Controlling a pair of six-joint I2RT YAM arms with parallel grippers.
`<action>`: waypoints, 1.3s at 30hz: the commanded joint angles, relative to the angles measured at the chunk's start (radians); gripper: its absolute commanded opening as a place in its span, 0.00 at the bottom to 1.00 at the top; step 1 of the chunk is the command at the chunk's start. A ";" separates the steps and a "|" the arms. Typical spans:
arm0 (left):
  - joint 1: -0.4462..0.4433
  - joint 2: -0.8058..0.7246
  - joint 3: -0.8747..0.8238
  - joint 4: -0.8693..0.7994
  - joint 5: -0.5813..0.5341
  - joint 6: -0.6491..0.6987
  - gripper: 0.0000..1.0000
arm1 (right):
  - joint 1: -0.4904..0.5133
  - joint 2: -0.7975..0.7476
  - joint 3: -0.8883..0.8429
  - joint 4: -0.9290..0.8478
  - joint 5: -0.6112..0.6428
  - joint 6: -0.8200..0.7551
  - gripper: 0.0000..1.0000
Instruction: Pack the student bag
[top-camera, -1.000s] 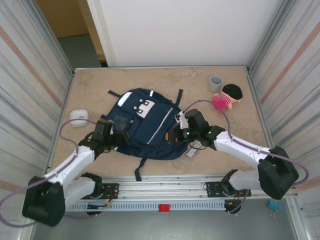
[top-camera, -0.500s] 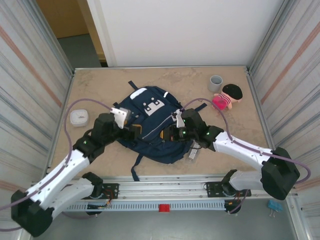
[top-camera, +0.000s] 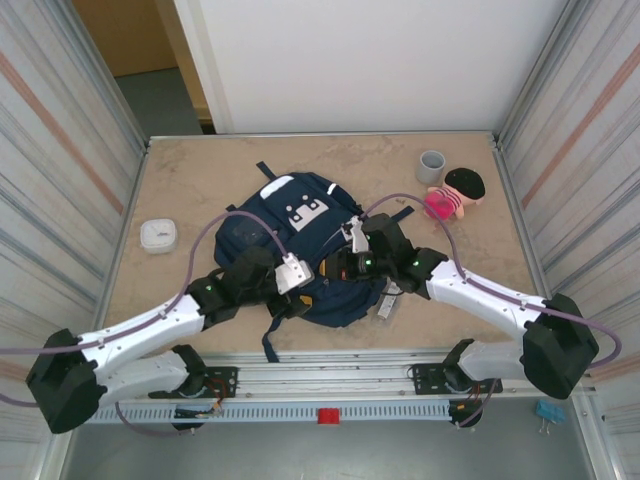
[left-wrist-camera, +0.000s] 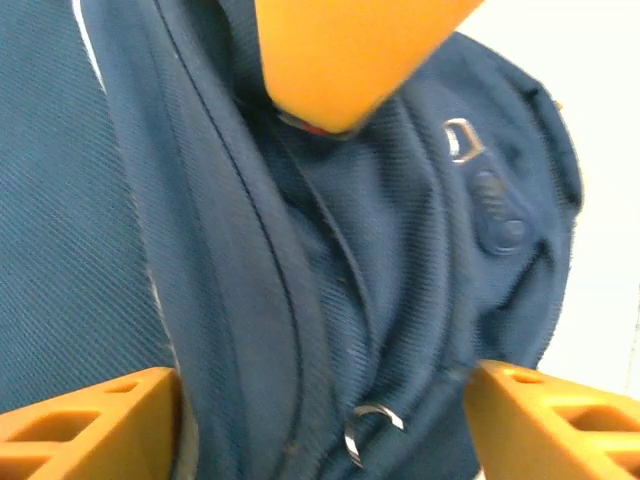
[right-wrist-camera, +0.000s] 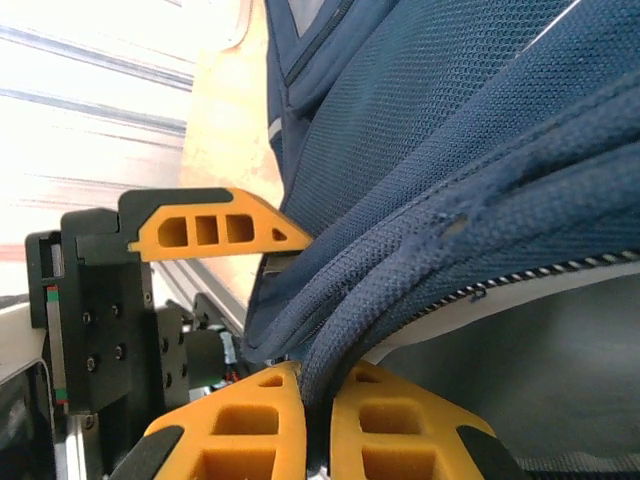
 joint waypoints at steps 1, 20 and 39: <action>-0.008 0.020 0.014 0.100 -0.050 0.026 0.63 | 0.001 -0.009 0.063 0.021 -0.081 -0.039 0.03; 0.021 -0.038 -0.022 0.127 0.044 -0.069 0.00 | 0.199 -0.216 -0.012 -0.261 0.309 -0.034 0.43; 0.025 -0.032 0.006 0.137 0.083 -0.120 0.00 | 0.264 0.063 0.192 -0.310 0.467 -0.111 0.44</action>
